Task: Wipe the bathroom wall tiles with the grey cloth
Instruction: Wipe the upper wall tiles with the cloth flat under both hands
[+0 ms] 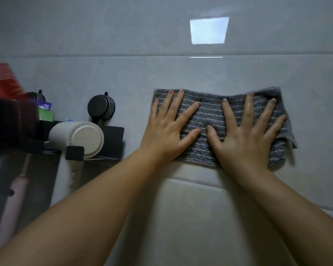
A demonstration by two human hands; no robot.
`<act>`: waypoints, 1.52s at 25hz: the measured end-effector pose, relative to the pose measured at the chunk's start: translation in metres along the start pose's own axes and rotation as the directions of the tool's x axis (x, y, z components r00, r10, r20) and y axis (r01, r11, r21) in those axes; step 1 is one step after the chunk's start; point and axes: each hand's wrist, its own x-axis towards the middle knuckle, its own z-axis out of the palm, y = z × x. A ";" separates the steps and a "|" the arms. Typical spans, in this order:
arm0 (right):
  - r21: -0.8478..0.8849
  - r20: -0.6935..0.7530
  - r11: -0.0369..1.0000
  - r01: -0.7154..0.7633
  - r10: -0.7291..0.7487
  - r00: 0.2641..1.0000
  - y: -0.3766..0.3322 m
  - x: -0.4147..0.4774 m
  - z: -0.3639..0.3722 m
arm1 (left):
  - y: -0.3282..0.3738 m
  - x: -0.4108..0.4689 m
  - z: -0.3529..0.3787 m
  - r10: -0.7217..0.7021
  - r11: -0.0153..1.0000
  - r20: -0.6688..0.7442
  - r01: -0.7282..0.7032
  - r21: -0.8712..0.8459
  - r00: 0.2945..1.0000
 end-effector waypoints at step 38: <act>0.032 0.010 0.998 0.050 -0.050 0.999 -0.028 -0.048 0.006 | -0.010 -0.067 -0.001 -0.052 0.998 0.051 0.050 0.038 0.997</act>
